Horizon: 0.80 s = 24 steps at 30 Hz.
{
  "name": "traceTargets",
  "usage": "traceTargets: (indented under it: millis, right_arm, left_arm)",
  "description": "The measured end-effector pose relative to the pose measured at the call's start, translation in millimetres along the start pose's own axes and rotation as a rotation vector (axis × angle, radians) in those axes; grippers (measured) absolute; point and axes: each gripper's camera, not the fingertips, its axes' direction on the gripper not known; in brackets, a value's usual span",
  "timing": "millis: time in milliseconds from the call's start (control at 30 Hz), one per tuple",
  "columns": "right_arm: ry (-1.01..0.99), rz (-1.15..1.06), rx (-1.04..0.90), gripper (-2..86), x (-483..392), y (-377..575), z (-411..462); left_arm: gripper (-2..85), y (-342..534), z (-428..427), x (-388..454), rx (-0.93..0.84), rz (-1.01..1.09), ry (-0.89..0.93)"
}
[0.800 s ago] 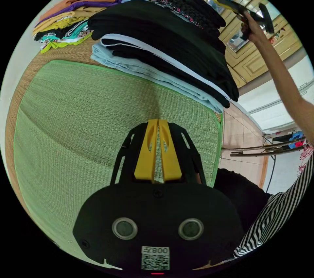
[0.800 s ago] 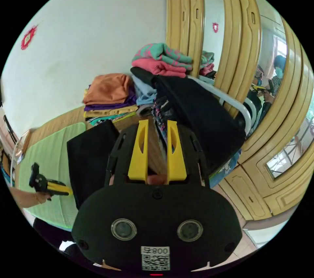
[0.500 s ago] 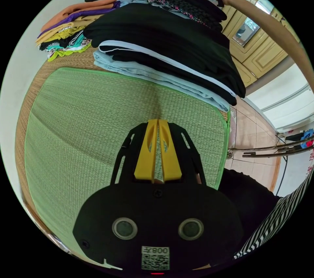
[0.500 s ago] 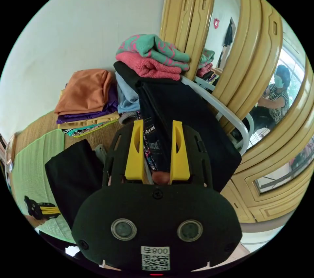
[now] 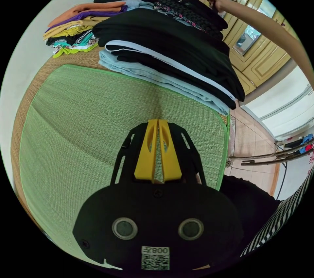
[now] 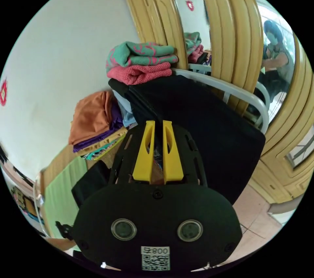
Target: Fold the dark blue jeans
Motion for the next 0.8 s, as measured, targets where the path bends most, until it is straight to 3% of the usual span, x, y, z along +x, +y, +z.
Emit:
traceTargets:
  millis: [200, 433, 600, 800]
  right_arm:
    - [-0.229, 0.175, 0.062, 2.9, 87.1, -20.1, -37.0]
    - [-0.525, 0.274, 0.198, 2.2, 163.7, -42.4, -108.7]
    - [-0.75, 0.207, 0.288, 1.8, 165.8, -78.9, -162.2]
    - [-0.891, 0.003, 0.3, 1.7, 90.1, -152.9, -241.0]
  left_arm:
    - [0.2, 67.1, 30.7, -4.9, 0.031, -0.024, -0.032]
    - [0.1, 165.1, 48.0, -20.7, 0.096, -0.099, 0.128]
    - [0.1, 242.5, 48.6, -26.5, 0.159, -0.117, 0.167]
    - [0.1, 347.1, 41.7, -38.4, 0.282, -0.192, 0.206]
